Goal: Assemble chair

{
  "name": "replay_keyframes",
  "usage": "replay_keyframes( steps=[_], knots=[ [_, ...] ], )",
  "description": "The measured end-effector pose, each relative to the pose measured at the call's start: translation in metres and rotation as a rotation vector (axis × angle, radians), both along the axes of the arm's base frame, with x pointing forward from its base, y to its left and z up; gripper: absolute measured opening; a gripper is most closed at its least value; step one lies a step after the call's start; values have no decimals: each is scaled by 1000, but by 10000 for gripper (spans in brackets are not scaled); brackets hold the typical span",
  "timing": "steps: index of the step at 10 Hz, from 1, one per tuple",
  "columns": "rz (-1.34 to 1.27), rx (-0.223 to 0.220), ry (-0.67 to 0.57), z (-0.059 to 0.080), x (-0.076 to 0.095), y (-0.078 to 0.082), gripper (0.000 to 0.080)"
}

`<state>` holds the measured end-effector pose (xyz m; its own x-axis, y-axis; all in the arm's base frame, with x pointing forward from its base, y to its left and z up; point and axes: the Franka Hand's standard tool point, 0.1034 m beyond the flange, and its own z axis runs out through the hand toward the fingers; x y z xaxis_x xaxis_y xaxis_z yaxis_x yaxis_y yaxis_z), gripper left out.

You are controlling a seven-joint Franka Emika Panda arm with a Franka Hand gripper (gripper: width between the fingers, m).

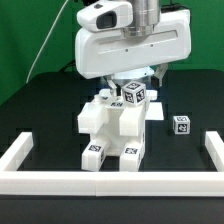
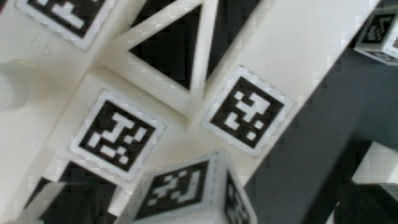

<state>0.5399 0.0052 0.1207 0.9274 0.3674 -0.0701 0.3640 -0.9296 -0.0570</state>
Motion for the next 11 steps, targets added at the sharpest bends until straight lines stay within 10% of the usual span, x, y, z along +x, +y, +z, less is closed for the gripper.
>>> replay_keyframes(
  steps=[2,4,11],
  knots=[
    [-35,-3,1,0,0,0,566],
    [-198,-17,6,0,0,0,284],
    [-633,-50,4,0,2,-1,284]
  ],
)
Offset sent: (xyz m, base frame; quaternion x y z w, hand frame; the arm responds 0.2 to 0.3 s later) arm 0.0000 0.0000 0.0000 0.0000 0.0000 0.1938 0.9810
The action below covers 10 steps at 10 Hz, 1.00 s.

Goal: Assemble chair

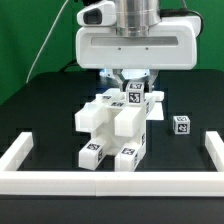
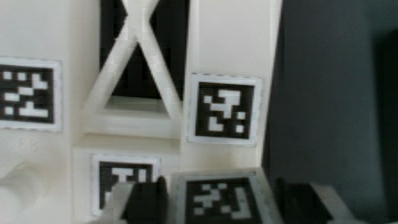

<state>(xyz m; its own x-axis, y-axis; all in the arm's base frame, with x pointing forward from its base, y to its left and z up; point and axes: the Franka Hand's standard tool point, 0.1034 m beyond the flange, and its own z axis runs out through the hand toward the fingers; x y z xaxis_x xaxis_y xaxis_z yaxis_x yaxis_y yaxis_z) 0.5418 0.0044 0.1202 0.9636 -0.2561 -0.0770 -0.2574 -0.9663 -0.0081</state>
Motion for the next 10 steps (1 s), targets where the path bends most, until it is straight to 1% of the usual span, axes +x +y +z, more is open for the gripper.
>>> replay_keyframes(
  steps=[1,4,5,6,7,8,9,10],
  knots=[
    [-96,-2,2,0,0,-1,284],
    [-124,-5,3,0,0,-1,284],
    [-111,-4,2,0,0,-1,389],
    [-50,2,1,1,1,-2,561],
    [39,8,-7,3,3,-7,561],
    [164,14,-16,3,5,-10,630],
    [283,21,-26,4,6,-13,630],
    [431,30,-32,4,6,-17,646]
  ],
)
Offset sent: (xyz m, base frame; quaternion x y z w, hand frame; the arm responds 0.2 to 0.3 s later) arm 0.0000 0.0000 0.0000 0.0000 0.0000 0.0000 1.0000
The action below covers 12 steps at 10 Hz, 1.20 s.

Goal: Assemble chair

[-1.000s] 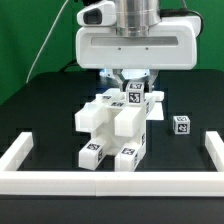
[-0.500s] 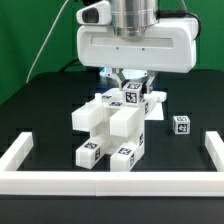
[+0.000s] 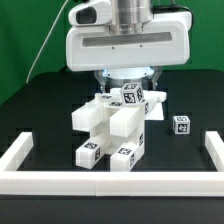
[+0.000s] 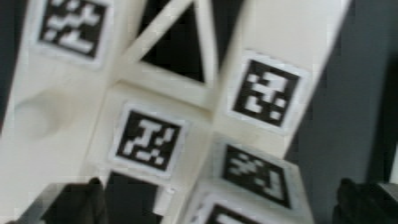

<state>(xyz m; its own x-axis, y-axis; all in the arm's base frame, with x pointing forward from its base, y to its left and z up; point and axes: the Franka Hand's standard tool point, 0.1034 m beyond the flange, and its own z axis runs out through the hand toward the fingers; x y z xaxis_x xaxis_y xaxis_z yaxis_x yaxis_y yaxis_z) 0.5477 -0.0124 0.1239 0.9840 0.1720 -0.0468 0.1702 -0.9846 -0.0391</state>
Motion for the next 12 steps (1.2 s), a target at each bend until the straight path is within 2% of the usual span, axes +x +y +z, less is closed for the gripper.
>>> replay_keyframes(
  steps=[2,4,6,8,10,12],
  knots=[
    [161,9,-9,0,0,2,649],
    [138,12,-14,3,-8,2,649],
    [279,10,-12,2,-9,-1,649],
    [564,-1,-39,4,-2,9,649],
    [755,-2,-54,6,8,5,649],
    [743,-2,-53,5,7,5,629]
  ],
)
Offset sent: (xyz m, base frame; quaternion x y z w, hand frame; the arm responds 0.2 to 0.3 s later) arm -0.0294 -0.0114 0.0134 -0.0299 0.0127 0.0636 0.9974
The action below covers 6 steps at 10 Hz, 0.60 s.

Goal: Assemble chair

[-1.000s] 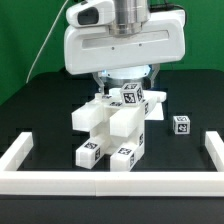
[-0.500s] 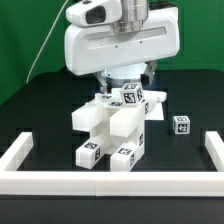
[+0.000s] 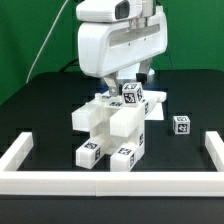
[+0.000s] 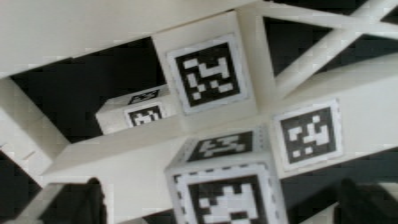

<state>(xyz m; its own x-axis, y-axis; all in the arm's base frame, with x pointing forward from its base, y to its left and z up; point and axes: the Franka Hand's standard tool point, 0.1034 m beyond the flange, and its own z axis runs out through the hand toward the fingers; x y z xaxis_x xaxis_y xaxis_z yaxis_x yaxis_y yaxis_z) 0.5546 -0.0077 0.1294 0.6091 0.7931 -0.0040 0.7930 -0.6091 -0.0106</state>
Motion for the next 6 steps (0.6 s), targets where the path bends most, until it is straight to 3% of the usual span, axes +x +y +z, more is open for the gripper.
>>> replay_keyframes(
  steps=[1,3,6],
  knots=[
    [-17,0,0,0,0,0,629],
    [-73,-1,0,0,0,-1,285],
    [-292,-2,1,0,0,-1,276]
  ],
)
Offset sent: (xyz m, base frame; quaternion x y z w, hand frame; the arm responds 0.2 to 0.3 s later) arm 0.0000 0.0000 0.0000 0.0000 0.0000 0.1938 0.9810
